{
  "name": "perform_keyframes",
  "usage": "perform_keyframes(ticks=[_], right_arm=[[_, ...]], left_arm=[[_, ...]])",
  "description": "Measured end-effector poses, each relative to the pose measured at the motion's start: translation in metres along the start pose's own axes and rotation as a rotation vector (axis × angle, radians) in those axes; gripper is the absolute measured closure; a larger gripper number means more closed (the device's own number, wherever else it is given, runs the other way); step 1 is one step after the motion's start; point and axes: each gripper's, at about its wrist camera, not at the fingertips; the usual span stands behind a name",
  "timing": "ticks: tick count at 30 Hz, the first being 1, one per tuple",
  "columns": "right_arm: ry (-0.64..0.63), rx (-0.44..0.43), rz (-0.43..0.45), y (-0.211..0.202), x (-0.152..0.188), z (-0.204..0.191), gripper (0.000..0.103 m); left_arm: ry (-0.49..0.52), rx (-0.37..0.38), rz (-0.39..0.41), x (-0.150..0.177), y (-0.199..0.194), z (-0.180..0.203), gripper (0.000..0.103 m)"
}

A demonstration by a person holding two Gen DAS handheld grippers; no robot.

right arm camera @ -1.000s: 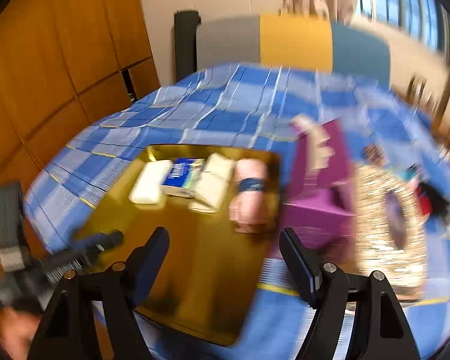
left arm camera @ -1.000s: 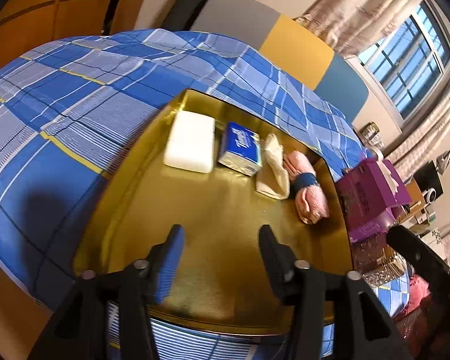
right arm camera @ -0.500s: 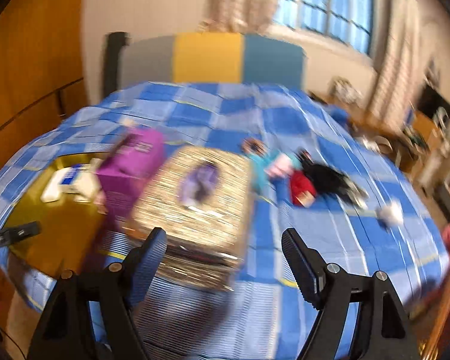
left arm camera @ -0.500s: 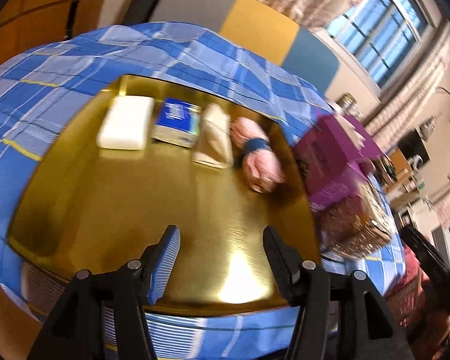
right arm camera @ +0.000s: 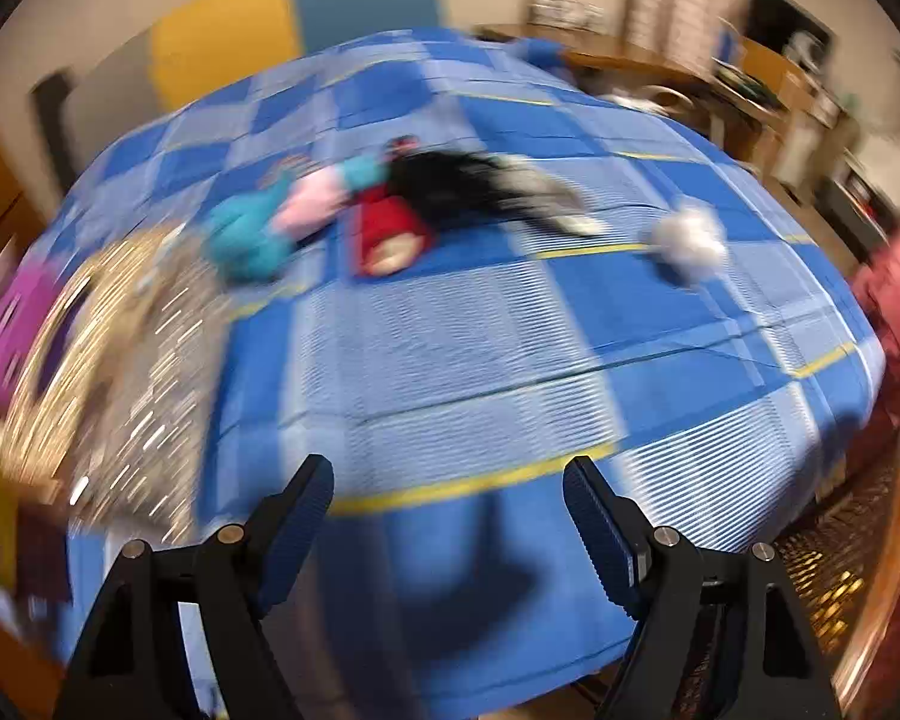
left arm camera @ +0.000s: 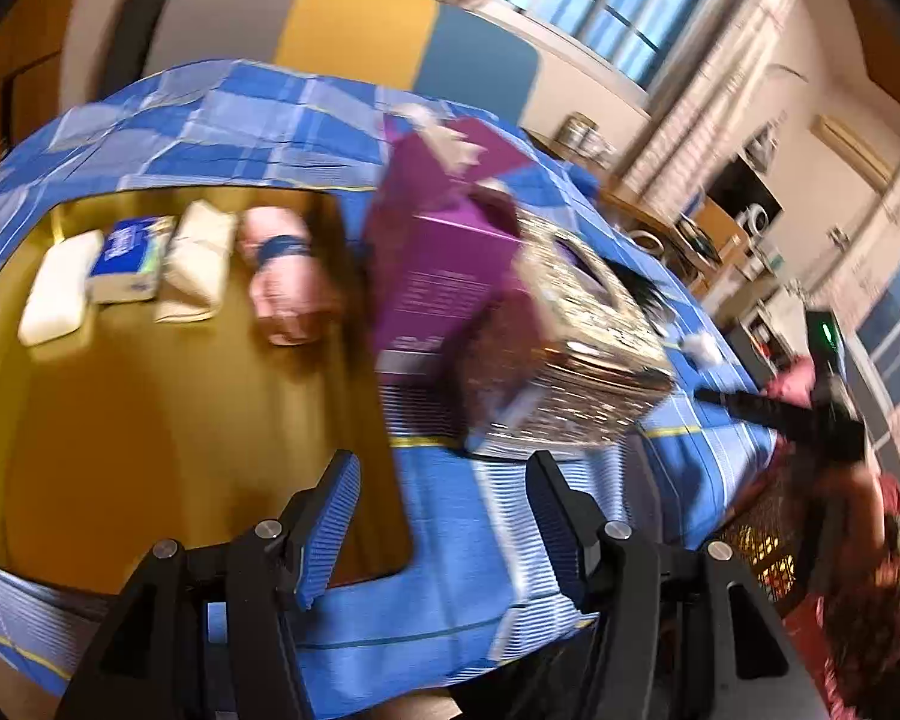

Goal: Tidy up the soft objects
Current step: 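Move the right tool to the plastic bag of cotton and grasp it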

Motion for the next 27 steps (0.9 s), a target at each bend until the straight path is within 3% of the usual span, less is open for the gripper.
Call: perform_keyframes(ticks=[4, 10, 14, 20, 22, 27], right_arm=[[0.132, 0.088, 0.044, 0.003, -0.027, 0.067, 0.023], [0.200, 0.238, 0.133, 0.010, -0.068, 0.140, 0.023], [0.248, 0.243, 0.137, 0.026, -0.085, 0.167, 0.023], [0.261, 0.236, 0.072, 0.070, -0.095, 0.189, 0.023], [0.275, 0.183, 0.040, 0.084, -0.096, 0.194, 0.024], [0.262, 0.133, -0.013, 0.108, -0.100, 0.195, 0.036]], left_arm=[[0.051, 0.028, -0.017, 0.004, 0.006, 0.025, 0.045], [0.116, 0.076, -0.054, 0.007, 0.014, 0.058, 0.045], [0.152, 0.107, -0.062, 0.006, 0.016, 0.080, 0.045], [0.179, 0.111, -0.089, 0.009, 0.024, 0.101, 0.045], [0.188, 0.110, -0.097, 0.011, 0.026, 0.104, 0.045], [0.203, 0.116, -0.115, 0.013, 0.036, 0.119, 0.045]])
Point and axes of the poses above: each gripper's, at about its wrist camera, not at the fingertips, and y roughly the way its jaws point, z to its right, x to its underside, and after that the axes turned 10 degrees about -y, right-handed
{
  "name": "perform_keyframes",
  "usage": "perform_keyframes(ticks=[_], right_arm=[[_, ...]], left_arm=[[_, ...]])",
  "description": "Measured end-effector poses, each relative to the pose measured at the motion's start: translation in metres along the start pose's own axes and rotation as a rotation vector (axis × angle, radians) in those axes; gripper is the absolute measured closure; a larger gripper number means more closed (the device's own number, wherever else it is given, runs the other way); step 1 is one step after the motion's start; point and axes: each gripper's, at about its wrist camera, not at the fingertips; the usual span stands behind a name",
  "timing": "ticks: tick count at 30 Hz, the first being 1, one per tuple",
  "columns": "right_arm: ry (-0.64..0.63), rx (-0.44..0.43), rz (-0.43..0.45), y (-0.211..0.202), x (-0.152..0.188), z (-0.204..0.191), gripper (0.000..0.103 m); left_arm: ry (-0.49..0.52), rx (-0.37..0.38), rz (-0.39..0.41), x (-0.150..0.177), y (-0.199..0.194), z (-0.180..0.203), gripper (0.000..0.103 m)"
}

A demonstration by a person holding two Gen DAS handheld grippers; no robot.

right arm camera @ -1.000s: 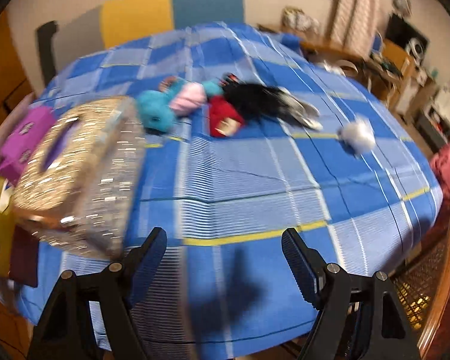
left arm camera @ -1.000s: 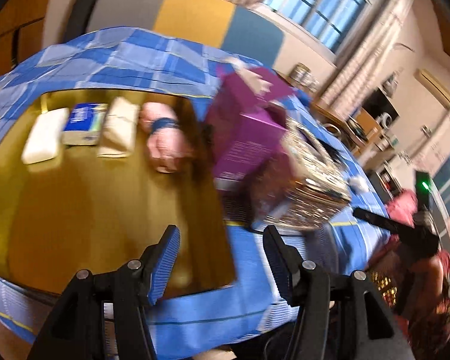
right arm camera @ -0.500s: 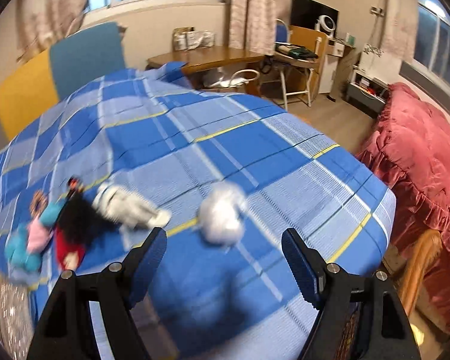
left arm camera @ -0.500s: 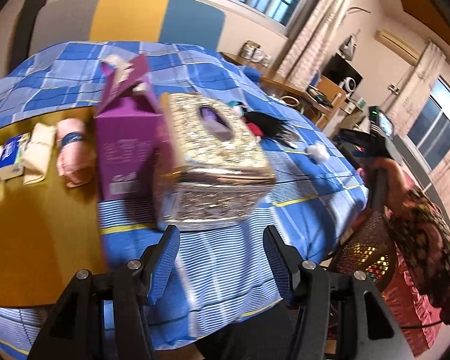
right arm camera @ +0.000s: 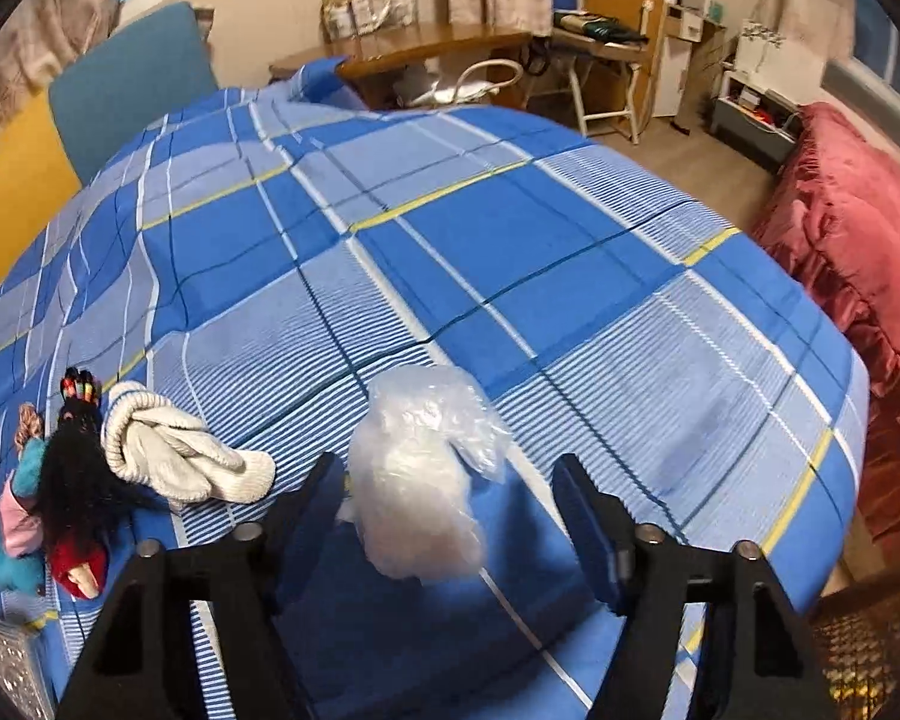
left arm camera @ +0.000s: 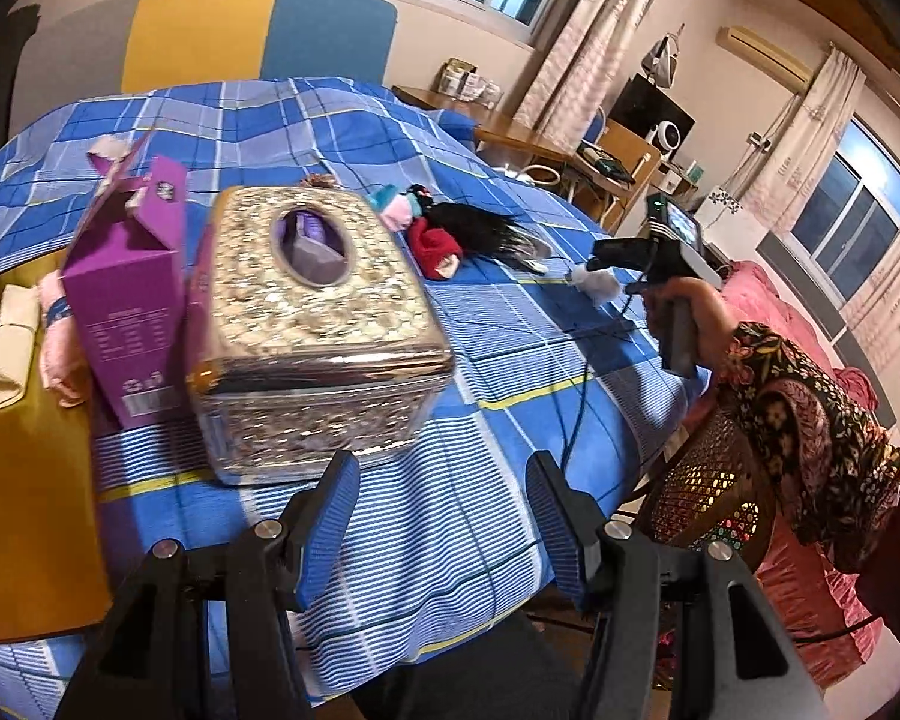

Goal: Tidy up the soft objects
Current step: 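Move the right tool to the plastic bag of cotton and grasp it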

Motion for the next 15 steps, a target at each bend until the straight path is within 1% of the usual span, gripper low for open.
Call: perform_keyframes(ticks=[3, 4, 5, 8, 13, 15], right_arm=[[0.001, -0.019, -0.045, 0.013, -0.001, -0.002, 0.049], [0.010, -0.037, -0.059, 0.016, -0.001, -0.001, 0.059], [0.017, -0.052, -0.067, 0.018, -0.001, 0.000, 0.063], [0.002, -0.063, -0.062, 0.017, -0.001, -0.004, 0.065], [0.032, -0.133, -0.043, 0.006, 0.003, -0.006, 0.066], [0.037, -0.147, -0.024, 0.000, 0.003, -0.006, 0.066]], left_arm=[[0.004, 0.016, -0.009, -0.003, 0.006, 0.010, 0.045], [0.006, 0.018, -0.011, -0.004, 0.007, 0.012, 0.045], [0.009, 0.022, -0.013, -0.005, 0.009, 0.017, 0.045], [0.024, 0.034, -0.012, -0.011, 0.013, 0.028, 0.045], [0.042, 0.056, -0.005, -0.028, 0.022, 0.052, 0.045], [0.044, 0.064, -0.010, -0.037, 0.026, 0.059, 0.045]])
Point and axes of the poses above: each gripper's, at about its wrist camera, not at the fingertips, and y roughly the way its jaws point, z to its right, x to its underside, and after that the axes turned 10 degrees about -y, right-handed
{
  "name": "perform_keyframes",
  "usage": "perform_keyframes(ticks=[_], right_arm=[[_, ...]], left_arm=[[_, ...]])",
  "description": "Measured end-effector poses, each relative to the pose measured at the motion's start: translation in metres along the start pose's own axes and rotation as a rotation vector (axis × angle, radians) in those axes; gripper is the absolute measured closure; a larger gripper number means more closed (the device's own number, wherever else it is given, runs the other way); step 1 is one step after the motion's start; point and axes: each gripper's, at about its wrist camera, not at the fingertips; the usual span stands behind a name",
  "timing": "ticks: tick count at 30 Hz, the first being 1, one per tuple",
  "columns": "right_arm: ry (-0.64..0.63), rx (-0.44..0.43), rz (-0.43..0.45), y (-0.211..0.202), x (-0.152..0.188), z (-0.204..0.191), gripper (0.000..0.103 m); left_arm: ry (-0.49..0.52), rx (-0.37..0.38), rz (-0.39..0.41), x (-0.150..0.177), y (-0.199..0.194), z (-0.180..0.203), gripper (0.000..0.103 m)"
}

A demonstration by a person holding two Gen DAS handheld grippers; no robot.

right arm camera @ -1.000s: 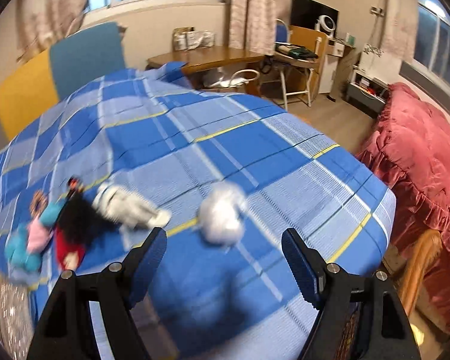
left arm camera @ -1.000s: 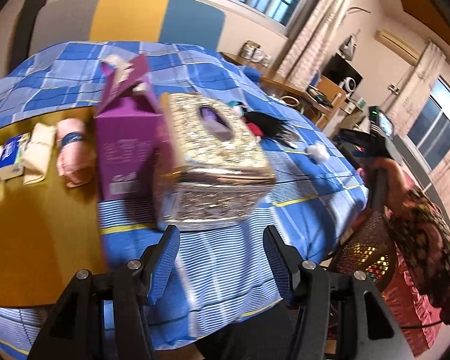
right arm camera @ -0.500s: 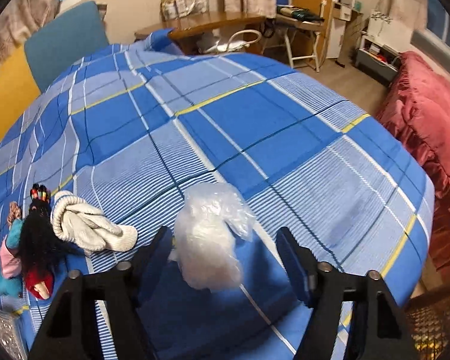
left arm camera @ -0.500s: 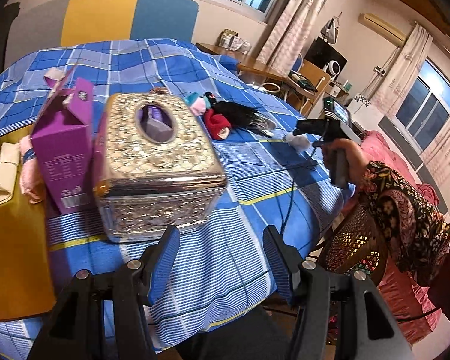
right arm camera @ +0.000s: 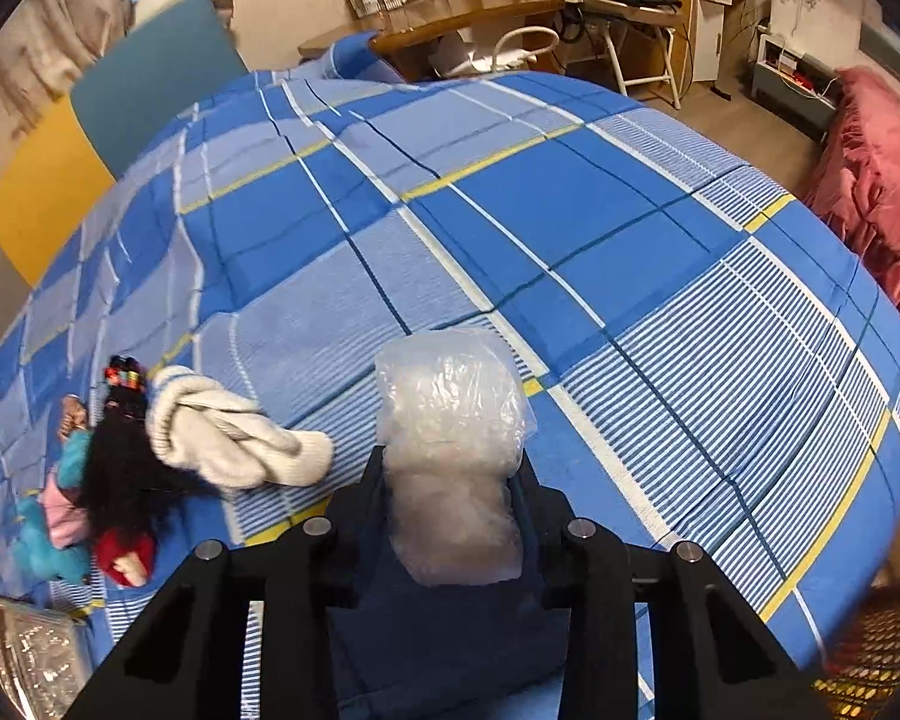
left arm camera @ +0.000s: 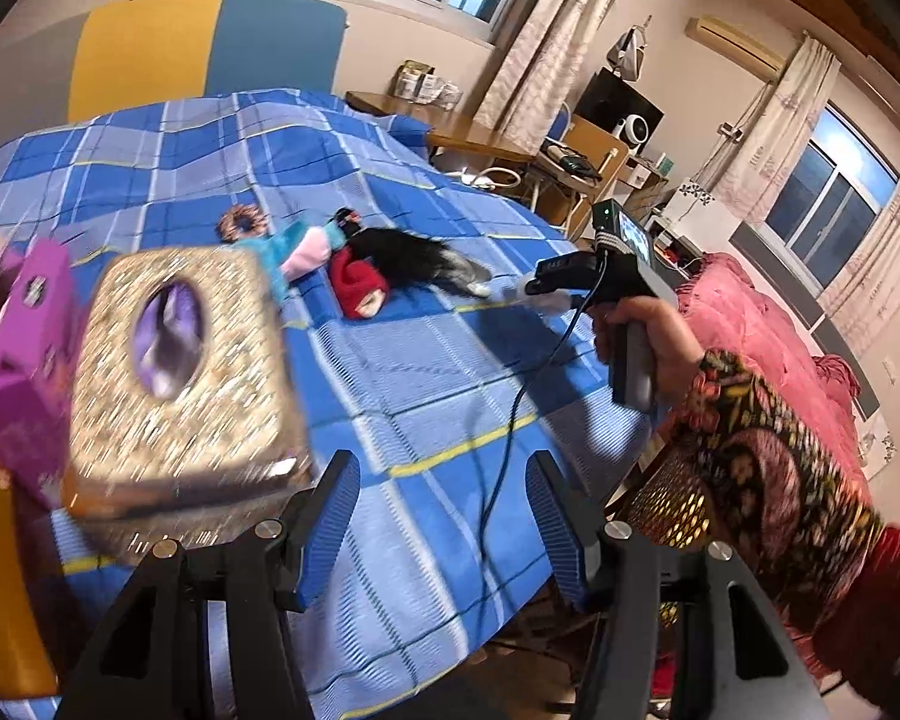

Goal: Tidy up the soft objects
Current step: 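Move the right tool to the plastic bag of cotton and grasp it, then grasp the blue plush toy with the left tool while the right tool holds the bag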

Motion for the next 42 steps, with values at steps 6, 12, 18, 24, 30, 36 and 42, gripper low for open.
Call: perform_keyframes(ticks=[6, 12, 18, 24, 30, 36, 42], right_arm=[[-0.020, -0.030, 0.022, -0.007, -0.002, -0.008, 0.065], [-0.041, -0.049, 0.028, -0.007, -0.004, -0.014, 0.065], [-0.032, -0.074, 0.029, -0.007, -0.005, -0.015, 0.065], [-0.012, -0.103, 0.033, -0.007, -0.006, -0.013, 0.065], [0.000, -0.130, 0.028, -0.007, -0.006, -0.013, 0.065], [-0.005, -0.149, 0.026, -0.007, -0.006, -0.017, 0.065], [0.010, -0.158, 0.028, -0.007, -0.006, -0.015, 0.065]], left_arm=[[0.018, -0.035, 0.012, -0.048, 0.018, 0.019, 0.043], [0.075, -0.166, 0.027, -0.118, 0.046, 0.027, 0.029], [0.124, -0.322, -0.076, -0.172, 0.104, 0.010, 0.029], [0.168, -0.454, -0.278, -0.189, 0.168, -0.018, 0.029], [0.207, -0.572, -0.417, -0.187, 0.214, -0.041, 0.029], [0.303, -0.694, -0.525, -0.178, 0.245, -0.049, 0.029], [0.301, -0.737, -0.529, -0.176, 0.254, -0.056, 0.052]])
Point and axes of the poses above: each gripper's, at about its wrist camera, not at the fingertips, and y roughly the way its jaws point, z to its right, x to its underside, and after that the axes turned 10 degrees about -y, right-handed
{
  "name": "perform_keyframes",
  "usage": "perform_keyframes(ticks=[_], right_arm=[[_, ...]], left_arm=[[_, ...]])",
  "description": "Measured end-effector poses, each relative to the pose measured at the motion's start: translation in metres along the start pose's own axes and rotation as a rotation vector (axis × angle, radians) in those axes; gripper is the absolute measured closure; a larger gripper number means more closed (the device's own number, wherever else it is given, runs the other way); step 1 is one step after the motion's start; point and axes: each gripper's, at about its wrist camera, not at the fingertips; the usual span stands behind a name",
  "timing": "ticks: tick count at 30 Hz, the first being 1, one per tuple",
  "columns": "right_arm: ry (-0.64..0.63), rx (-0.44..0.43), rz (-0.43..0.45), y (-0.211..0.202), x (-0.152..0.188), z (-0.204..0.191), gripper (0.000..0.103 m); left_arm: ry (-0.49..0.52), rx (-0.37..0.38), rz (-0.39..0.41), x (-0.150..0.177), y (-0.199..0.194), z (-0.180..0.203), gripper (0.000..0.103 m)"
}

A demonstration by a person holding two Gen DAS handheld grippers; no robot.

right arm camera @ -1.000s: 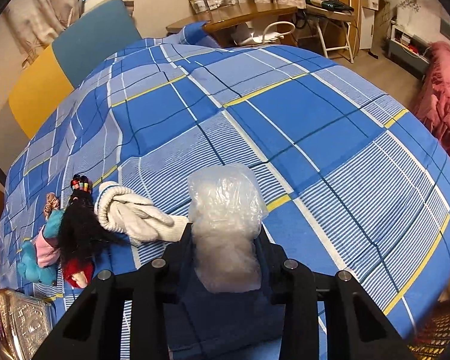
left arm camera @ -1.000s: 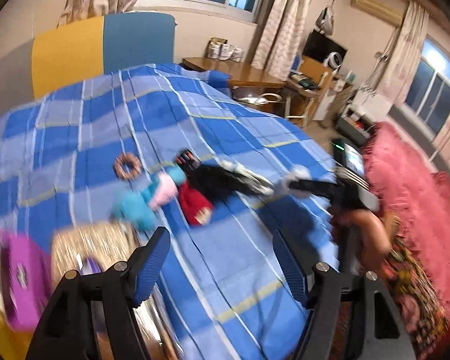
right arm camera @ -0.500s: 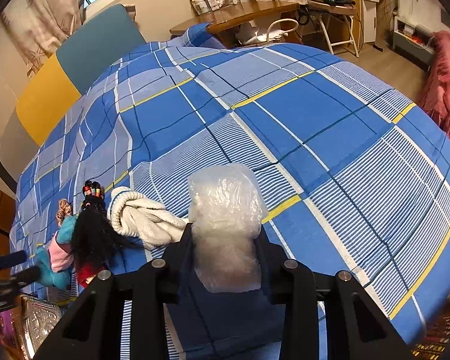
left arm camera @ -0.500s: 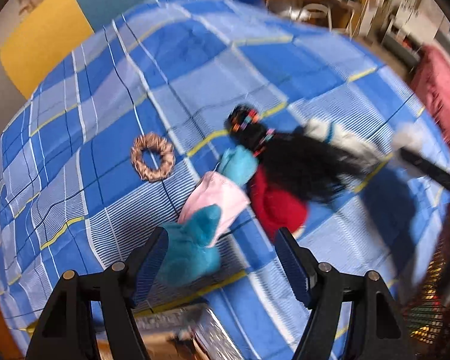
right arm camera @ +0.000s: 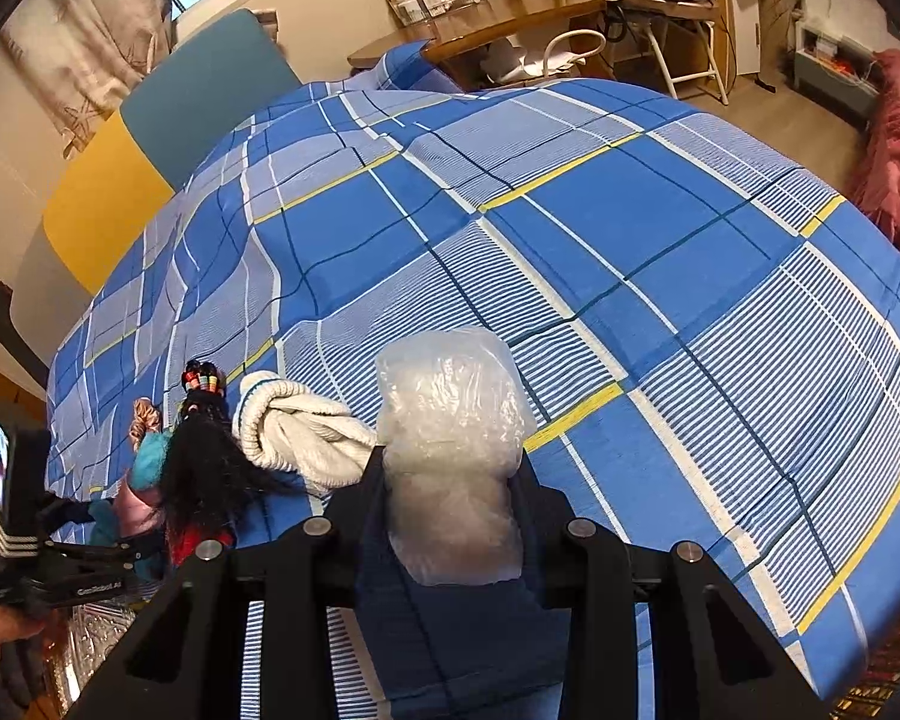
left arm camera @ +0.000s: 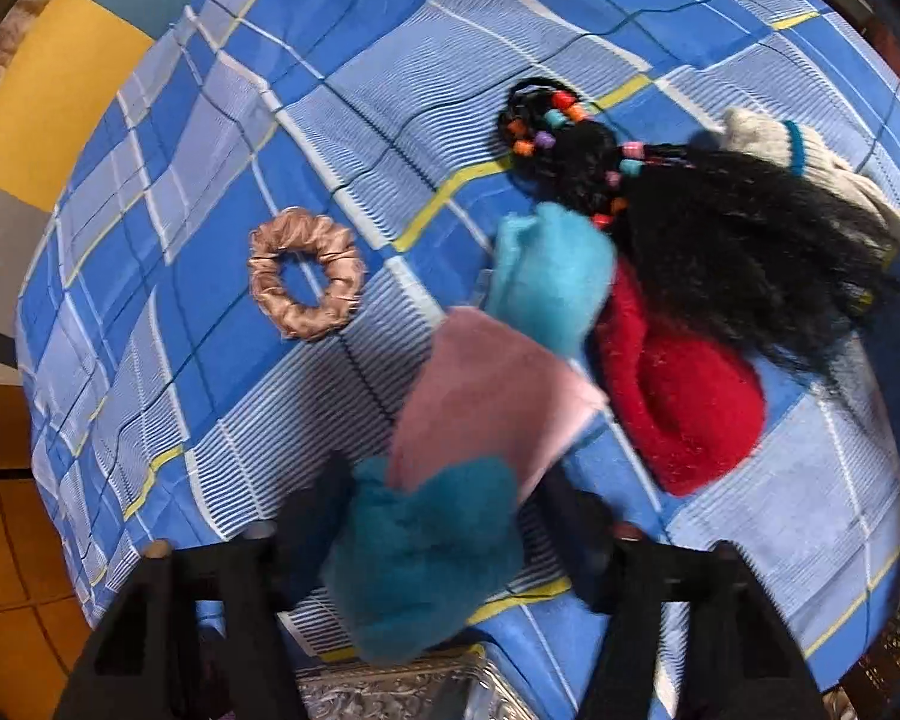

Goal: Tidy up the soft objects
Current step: 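Grasp the blue plush toy with the left tool while the right tool holds the bag, then carry the plush into the gold tray with the left tool while the right tool carries the bag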

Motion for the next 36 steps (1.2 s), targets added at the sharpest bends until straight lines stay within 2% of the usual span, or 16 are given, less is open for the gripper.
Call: perform_keyframes(ticks=[3, 9, 16, 23, 27, 32, 36], right_arm=[[0.005, -0.002, 0.000, 0.000, 0.000, 0.001, 0.065], [0.005, 0.006, 0.001, -0.001, 0.000, 0.001, 0.065], [-0.006, 0.024, 0.009, -0.001, 0.000, 0.001, 0.065], [-0.058, 0.075, 0.024, -0.004, 0.000, -0.005, 0.065], [-0.079, 0.091, 0.035, -0.006, 0.000, -0.007, 0.065], [-0.096, 0.099, 0.047, -0.007, 0.000, -0.009, 0.065], [-0.106, 0.114, 0.046, -0.007, 0.001, -0.010, 0.065]], left_arm=[[-0.026, 0.016, 0.026, 0.002, -0.003, -0.006, 0.062], [-0.160, 0.118, 0.069, 0.006, -0.016, -0.030, 0.080], [-0.271, 0.223, 0.195, 0.016, -0.059, -0.039, 0.080], [-0.336, 0.377, 0.254, 0.028, -0.087, -0.044, 0.080], [-0.341, 0.484, 0.285, 0.041, -0.104, -0.042, 0.080], [-0.389, 0.681, 0.318, 0.067, -0.122, -0.044, 0.080], [-0.375, 0.751, 0.368, 0.095, -0.143, -0.043, 0.080]])
Point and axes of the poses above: each gripper's, at about its wrist camera, not at the fingertips, and y roughly the way its jaws point, z to its right, x to its underside, and after that the axes turned 10 degrees about -y, right-handed
